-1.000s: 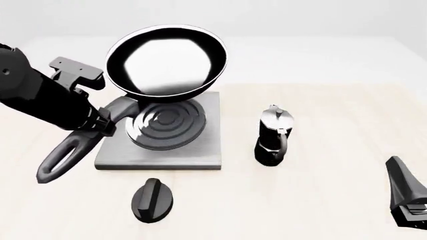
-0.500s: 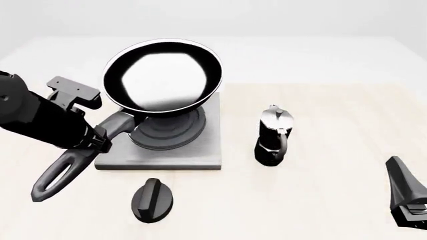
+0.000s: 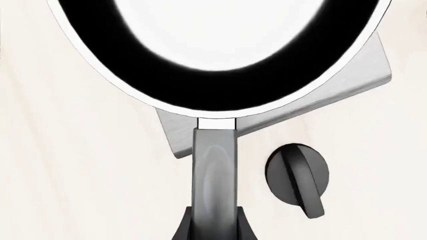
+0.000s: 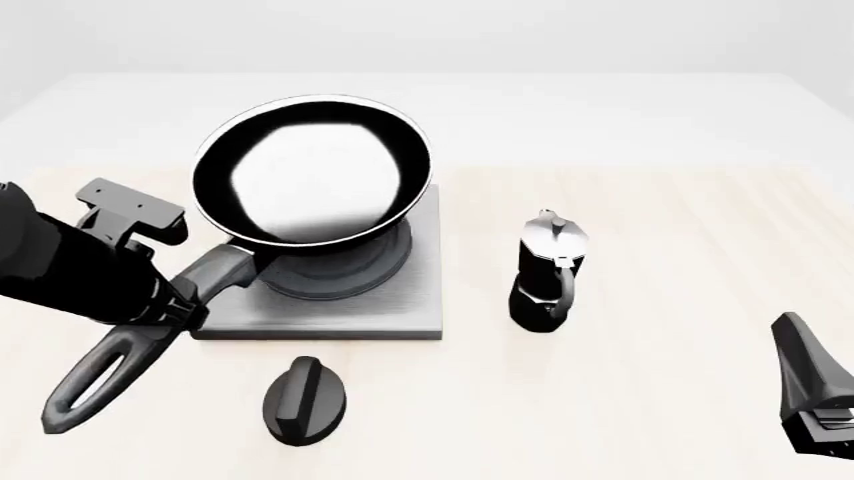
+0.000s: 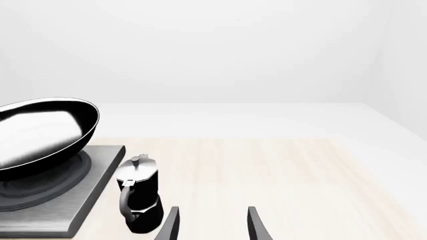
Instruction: Put the frying pan on the stove.
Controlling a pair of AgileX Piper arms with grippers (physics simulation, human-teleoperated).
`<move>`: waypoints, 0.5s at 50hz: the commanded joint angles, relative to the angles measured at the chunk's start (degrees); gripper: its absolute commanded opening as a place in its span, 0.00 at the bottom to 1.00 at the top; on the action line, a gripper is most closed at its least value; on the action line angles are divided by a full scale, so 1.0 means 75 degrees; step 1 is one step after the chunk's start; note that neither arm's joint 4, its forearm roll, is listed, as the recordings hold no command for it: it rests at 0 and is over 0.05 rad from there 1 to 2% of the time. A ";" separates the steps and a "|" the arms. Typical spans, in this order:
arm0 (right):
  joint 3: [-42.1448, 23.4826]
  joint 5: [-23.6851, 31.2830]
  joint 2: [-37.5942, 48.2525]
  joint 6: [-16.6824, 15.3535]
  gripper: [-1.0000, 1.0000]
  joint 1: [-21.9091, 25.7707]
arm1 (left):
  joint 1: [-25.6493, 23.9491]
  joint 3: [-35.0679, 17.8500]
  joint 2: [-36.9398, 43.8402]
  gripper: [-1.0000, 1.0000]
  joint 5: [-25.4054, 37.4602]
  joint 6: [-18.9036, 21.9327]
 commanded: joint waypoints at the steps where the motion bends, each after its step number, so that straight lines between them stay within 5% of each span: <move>1: 0.0000 0.0000 0.0000 0.0001 1.00 -0.0001 | 0.0179 0.0100 -0.0289 0.00 -0.0101 0.0155; 25: 0.0000 0.0000 0.0000 0.0000 1.00 0.0000 | -0.0034 0.0373 -0.0049 0.00 -0.0485 0.0047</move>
